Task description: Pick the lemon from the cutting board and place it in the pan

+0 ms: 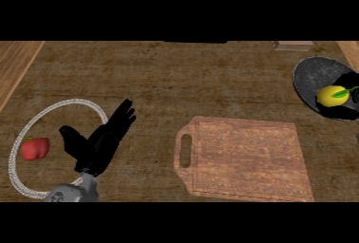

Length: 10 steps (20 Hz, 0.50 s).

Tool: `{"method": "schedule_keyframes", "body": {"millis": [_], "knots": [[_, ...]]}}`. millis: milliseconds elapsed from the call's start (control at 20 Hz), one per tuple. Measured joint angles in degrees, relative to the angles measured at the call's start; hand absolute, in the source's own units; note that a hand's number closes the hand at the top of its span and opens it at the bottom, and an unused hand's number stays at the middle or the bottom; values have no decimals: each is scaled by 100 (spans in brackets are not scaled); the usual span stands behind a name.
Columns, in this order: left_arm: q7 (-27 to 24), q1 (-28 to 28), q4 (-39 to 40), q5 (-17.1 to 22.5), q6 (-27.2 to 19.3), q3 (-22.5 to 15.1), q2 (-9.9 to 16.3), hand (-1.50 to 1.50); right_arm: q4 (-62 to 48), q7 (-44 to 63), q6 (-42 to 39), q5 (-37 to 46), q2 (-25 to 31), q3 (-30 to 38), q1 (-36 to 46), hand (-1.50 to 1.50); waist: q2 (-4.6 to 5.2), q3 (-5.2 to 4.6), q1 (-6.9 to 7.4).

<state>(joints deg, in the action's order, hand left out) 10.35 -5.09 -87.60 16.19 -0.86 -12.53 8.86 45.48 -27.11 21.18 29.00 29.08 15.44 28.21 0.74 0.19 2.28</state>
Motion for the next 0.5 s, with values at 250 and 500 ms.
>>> {"method": "schedule_keyframes", "body": {"millis": [250,500], "knots": [[19,-62,25,-29,29,-22,-50,0,-1344,-651,421,-141,148,455,723,150,47,10,91],[167,-200,-65,-29,37,-6,-27,0,-2212,-1030,504,-217,448,741,1205,150,95,21,195]]}}
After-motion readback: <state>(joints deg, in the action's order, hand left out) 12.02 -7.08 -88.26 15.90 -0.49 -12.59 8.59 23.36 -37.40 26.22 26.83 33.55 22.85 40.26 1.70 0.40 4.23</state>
